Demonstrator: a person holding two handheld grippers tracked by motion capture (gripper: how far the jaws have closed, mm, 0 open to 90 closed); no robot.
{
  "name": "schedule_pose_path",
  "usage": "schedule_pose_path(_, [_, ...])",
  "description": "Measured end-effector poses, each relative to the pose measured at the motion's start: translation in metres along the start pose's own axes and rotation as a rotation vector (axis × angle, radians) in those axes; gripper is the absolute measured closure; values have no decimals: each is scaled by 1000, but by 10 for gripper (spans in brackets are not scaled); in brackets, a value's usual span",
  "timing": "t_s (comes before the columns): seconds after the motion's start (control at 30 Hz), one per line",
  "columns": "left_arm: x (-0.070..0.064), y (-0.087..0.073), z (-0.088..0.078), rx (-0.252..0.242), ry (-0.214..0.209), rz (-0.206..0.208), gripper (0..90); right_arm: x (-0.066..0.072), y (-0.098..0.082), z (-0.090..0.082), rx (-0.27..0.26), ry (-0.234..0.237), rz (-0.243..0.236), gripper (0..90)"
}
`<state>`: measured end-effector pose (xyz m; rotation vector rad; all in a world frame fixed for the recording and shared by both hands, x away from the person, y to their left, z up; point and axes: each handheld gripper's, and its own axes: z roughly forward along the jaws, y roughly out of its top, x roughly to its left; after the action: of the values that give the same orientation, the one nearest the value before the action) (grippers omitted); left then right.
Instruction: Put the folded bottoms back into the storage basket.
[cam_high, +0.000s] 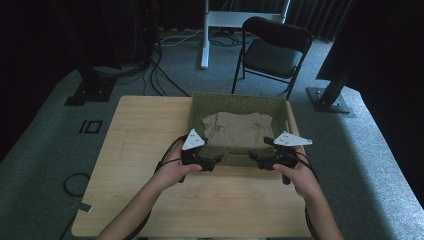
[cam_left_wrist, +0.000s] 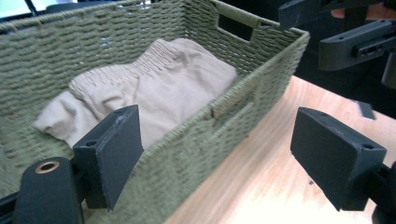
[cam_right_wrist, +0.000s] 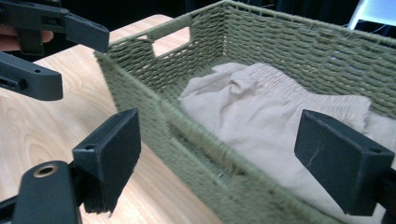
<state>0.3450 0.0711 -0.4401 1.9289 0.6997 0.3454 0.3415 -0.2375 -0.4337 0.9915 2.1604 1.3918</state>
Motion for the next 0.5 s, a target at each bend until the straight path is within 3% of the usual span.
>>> schedule_pose_path(0.27, [-5,-10,-6,-1,10,4,176,13,-15,-1,17,35,-18,142])
schedule_pose_path(0.5, [-9,-33,-6,51,-20,8,176,20,-31,1,46,52,-29,142])
